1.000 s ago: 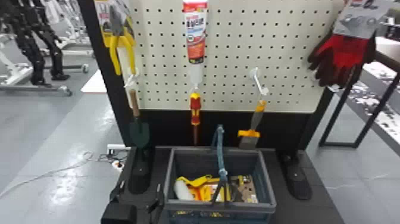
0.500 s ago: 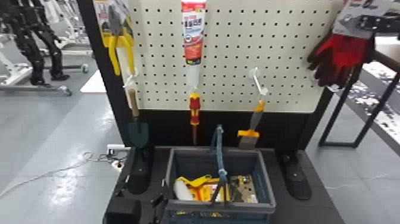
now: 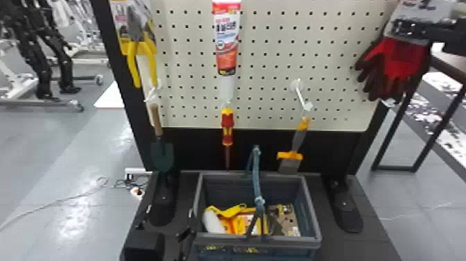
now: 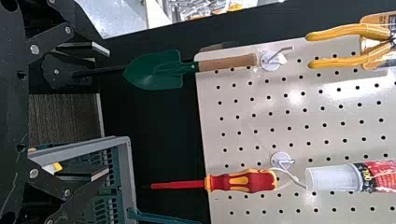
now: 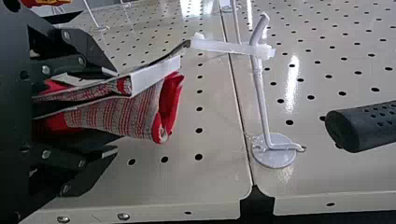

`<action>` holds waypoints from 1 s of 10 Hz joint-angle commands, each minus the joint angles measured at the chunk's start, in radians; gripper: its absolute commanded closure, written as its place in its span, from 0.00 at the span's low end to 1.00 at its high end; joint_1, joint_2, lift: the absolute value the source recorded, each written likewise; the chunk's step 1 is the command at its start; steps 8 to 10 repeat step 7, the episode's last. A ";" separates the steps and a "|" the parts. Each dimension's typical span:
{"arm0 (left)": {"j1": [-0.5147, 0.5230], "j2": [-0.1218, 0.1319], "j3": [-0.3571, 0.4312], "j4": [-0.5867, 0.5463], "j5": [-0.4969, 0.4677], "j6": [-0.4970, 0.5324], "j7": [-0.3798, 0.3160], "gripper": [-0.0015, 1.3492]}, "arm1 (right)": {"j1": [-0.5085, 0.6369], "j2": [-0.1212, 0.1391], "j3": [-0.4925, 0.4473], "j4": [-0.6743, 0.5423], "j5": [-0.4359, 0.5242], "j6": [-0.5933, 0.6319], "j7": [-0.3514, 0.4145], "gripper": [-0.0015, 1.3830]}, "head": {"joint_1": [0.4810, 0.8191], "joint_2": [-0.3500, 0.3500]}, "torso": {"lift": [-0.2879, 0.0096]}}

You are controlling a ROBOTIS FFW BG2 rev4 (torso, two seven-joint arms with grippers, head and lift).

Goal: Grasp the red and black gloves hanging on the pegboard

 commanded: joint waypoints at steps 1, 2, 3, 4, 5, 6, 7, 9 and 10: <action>-0.001 -0.002 -0.001 0.001 0.000 -0.002 -0.001 0.29 | 0.004 0.005 -0.002 0.000 -0.001 -0.001 0.002 0.94 | 0.20 0.50 | 0.63; -0.001 0.000 0.000 0.001 0.002 -0.004 -0.001 0.29 | 0.006 0.006 -0.004 -0.002 -0.004 -0.001 0.002 0.94 | 0.20 0.50 | 0.63; -0.001 0.002 0.000 0.001 0.002 -0.004 -0.001 0.29 | 0.007 0.006 -0.009 0.000 -0.006 -0.001 0.003 0.94 | 0.20 0.50 | 0.63; -0.001 0.002 0.000 0.001 0.003 -0.002 -0.001 0.29 | 0.010 0.006 -0.012 0.000 -0.007 -0.001 0.005 0.94 | 0.20 0.50 | 0.63; -0.001 0.002 0.000 0.001 0.003 -0.002 -0.001 0.29 | 0.012 0.006 -0.013 0.000 -0.009 -0.001 0.005 0.94 | 0.20 0.50 | 0.63; -0.001 0.002 0.000 0.001 0.003 -0.002 -0.001 0.29 | 0.015 0.006 -0.018 0.000 -0.010 -0.001 0.005 0.94 | 0.20 0.50 | 0.63; -0.001 0.003 0.000 0.001 0.003 -0.002 -0.001 0.29 | 0.016 0.006 -0.019 0.000 -0.013 -0.001 0.005 0.94 | 0.20 0.50 | 0.63; -0.001 0.003 0.000 0.001 0.003 -0.002 -0.001 0.29 | 0.016 0.006 -0.019 0.000 -0.013 -0.001 0.005 0.94 | 0.20 0.50 | 0.63; -0.001 0.003 0.000 0.001 0.003 -0.002 -0.001 0.29 | 0.016 0.006 -0.019 0.000 -0.013 -0.001 0.005 0.94 | 0.20 0.50 | 0.63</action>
